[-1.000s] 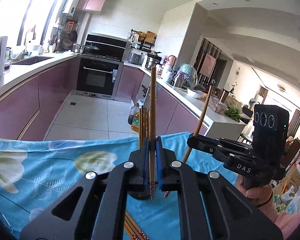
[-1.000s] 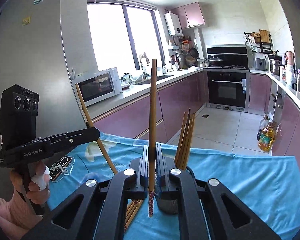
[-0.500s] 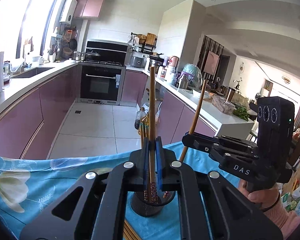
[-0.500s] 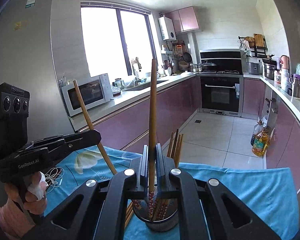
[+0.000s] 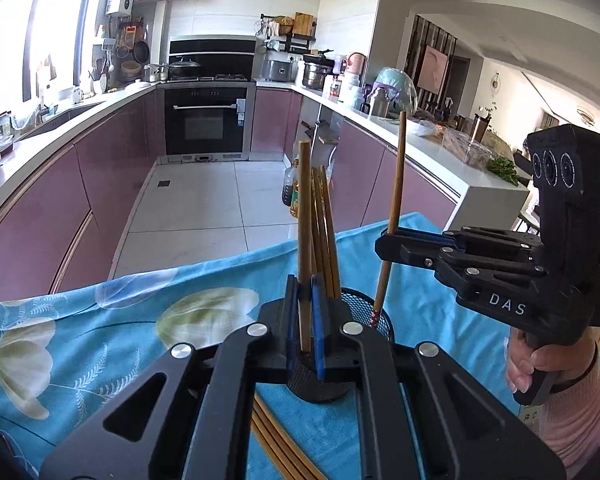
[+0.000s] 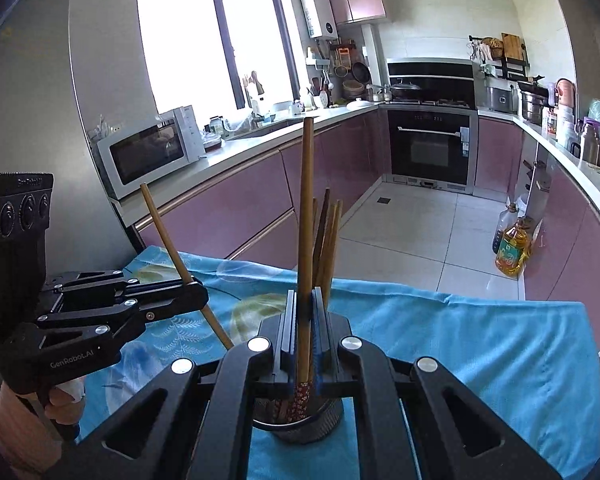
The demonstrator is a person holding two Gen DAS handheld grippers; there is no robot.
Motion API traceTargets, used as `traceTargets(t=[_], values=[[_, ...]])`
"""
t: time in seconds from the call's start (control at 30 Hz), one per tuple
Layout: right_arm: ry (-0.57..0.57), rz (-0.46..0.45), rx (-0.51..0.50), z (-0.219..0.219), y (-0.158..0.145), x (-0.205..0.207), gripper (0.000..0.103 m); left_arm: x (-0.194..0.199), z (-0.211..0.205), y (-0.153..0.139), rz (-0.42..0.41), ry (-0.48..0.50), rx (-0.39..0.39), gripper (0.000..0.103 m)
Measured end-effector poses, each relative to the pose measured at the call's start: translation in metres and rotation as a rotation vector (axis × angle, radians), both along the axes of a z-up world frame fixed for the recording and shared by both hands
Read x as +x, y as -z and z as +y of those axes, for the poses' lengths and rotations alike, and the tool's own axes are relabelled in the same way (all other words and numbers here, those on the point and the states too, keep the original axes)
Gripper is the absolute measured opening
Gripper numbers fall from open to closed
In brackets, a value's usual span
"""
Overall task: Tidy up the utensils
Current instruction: 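Lower both held chopsticks down into the mesh cup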
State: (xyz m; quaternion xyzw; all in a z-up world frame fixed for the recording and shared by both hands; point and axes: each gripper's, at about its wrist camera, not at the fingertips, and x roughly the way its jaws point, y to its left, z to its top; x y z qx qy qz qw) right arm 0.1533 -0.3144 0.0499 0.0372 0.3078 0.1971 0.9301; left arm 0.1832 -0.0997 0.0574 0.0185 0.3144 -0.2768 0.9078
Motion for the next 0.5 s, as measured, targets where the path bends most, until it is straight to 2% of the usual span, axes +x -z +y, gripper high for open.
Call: traceTargets(t=[0.17, 0.33, 0.5], values=[[0.014, 0.05, -0.007, 0.001, 0.012, 0.012, 0.007, 0.016, -0.005, 0.014, 0.053, 0.011, 0.017, 0.008], [0.05, 0.053, 0.019, -0.003, 0.016, 0.018, 0.008, 0.03, -0.002, 0.021, 0.069, -0.016, -0.004, 0.008], [0.066, 0.034, 0.028, -0.005, 0.016, 0.015, 0.017, 0.03, 0.0, 0.025, 0.052, -0.033, -0.02, 0.019]])
